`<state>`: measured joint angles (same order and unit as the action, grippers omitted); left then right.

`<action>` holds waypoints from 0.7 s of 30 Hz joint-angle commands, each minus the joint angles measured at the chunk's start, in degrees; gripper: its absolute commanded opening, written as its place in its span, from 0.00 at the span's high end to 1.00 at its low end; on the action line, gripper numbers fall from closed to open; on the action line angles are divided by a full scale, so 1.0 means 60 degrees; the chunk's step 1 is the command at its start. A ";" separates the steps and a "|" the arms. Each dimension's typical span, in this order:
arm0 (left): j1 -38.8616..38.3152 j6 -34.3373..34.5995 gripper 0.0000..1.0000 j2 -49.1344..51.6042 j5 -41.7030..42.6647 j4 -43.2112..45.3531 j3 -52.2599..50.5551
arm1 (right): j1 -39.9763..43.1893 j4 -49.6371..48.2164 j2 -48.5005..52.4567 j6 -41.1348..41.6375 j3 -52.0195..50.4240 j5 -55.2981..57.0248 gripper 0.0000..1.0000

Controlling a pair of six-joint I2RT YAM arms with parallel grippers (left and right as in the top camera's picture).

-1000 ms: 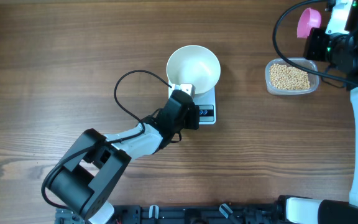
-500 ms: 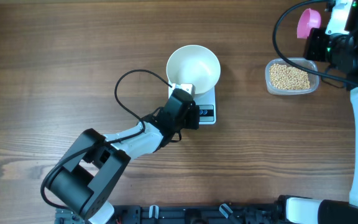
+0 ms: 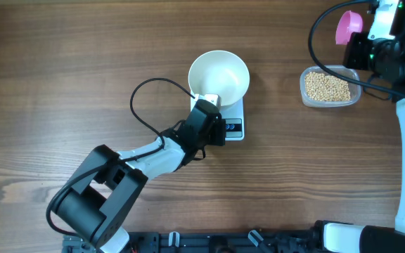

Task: Scoop item into bowl and weigh 150g on scale
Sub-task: 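Retract the left gripper away from the scale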

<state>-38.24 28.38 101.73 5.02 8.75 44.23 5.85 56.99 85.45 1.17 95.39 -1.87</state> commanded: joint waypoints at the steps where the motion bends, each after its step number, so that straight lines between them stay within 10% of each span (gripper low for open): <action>1: 0.0047 0.0102 0.96 0.0572 0.0266 -0.0386 -0.0317 | 0.0029 0.0011 0.0084 -0.0175 0.0098 0.0069 0.96; 12: 0.0612 0.0138 0.96 -0.5366 0.0401 -0.0401 -0.0317 | 0.0029 0.0124 0.0084 -0.0178 0.0098 0.0066 0.96; 17: 0.2055 -0.0361 0.96 -0.8590 -0.1676 -0.2331 -0.0317 | 0.0029 0.0310 0.0084 -0.0678 0.0098 0.0058 0.96; 21: 0.3377 -0.2186 0.74 -1.0218 -0.3468 -0.4765 -0.0317 | 0.0029 0.0310 0.0084 -0.1563 0.0098 -0.0157 0.96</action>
<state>-22.02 22.94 44.23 -6.46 -14.39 42.52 5.85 58.96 85.52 -2.63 95.39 -1.87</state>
